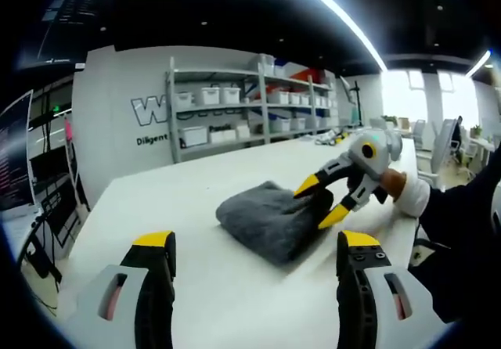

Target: Open the folded towel by lifting each exposed corner and separating the folded layers until the towel lies flat within the target outline without major curled edges

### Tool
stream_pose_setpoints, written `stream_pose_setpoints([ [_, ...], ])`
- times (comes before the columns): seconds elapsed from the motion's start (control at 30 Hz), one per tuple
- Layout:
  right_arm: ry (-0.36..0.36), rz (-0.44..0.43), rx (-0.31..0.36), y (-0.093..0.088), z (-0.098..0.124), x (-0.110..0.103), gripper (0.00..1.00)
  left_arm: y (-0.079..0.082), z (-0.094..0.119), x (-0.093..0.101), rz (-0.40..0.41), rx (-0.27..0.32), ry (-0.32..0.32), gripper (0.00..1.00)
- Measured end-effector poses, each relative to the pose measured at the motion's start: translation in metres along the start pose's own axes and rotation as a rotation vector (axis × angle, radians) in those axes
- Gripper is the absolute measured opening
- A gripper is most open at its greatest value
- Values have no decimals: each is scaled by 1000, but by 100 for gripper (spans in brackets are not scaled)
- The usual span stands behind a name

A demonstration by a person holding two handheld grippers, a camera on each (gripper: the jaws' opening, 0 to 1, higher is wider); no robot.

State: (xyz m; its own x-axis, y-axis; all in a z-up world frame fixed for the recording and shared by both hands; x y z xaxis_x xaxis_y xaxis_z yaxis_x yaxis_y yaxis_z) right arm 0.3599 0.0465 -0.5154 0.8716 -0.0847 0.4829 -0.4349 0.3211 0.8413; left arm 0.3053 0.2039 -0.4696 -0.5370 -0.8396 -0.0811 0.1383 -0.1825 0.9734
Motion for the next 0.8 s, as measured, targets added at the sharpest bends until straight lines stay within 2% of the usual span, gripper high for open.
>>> stream_pose_setpoints([
  [0.27,-24,59,-69,-1,11,3,35,0,-7,3,-14,-5,-15,83],
  [0.8,-62,130,-192,-7,24,0,31,14,-5,-19,-37,25,3,83],
])
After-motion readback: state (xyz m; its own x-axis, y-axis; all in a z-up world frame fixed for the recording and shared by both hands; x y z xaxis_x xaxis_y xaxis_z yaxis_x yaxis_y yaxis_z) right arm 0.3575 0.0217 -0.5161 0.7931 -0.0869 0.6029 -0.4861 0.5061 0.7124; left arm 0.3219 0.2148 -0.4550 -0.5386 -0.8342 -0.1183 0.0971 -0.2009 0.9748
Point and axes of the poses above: the point that each gripper's makers call its tool centre point, and the gripper's own axes: z roughly backward along the fingers, x roughly to its right, y roughly out of its top, the point moved 3 cm from there along z, roughly backward along the fingers
